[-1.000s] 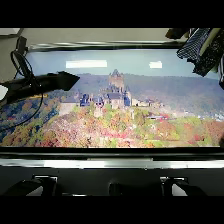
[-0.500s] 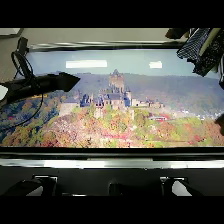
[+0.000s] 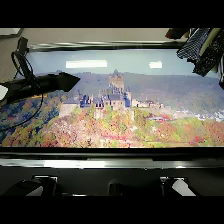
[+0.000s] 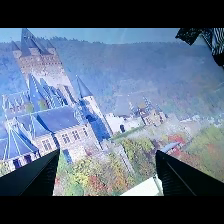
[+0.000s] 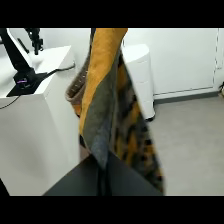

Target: Fold the clothes and pants, and hang the long-sleeved shirts on hangers.

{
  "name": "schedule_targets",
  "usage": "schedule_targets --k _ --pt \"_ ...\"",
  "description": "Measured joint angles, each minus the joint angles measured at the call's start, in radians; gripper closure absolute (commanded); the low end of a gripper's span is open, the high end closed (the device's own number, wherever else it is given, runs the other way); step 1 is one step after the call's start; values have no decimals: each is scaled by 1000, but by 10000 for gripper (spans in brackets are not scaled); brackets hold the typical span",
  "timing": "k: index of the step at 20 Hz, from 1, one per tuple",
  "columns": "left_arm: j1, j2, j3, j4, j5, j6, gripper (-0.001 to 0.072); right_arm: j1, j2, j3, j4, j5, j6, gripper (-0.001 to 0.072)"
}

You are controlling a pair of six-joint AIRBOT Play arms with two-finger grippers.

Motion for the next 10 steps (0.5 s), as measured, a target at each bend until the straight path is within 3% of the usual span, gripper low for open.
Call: schedule_targets --k 2,4,6,7,10 --pt "0 0 0 0 0 0 34 -27 0 0 43 -2 0 682" --pt "0 0 0 0 0 0 33 -42 4 0 71 0 -1 552" --pt "0 0 0 0 0 0 33 -49 14 1 87 5 -1 143" --pt "0 0 0 0 0 0 33 -51 20 1 95 15 -3 17" --pt "0 0 0 0 0 0 33 -55 63 0 106 23 -5 25"
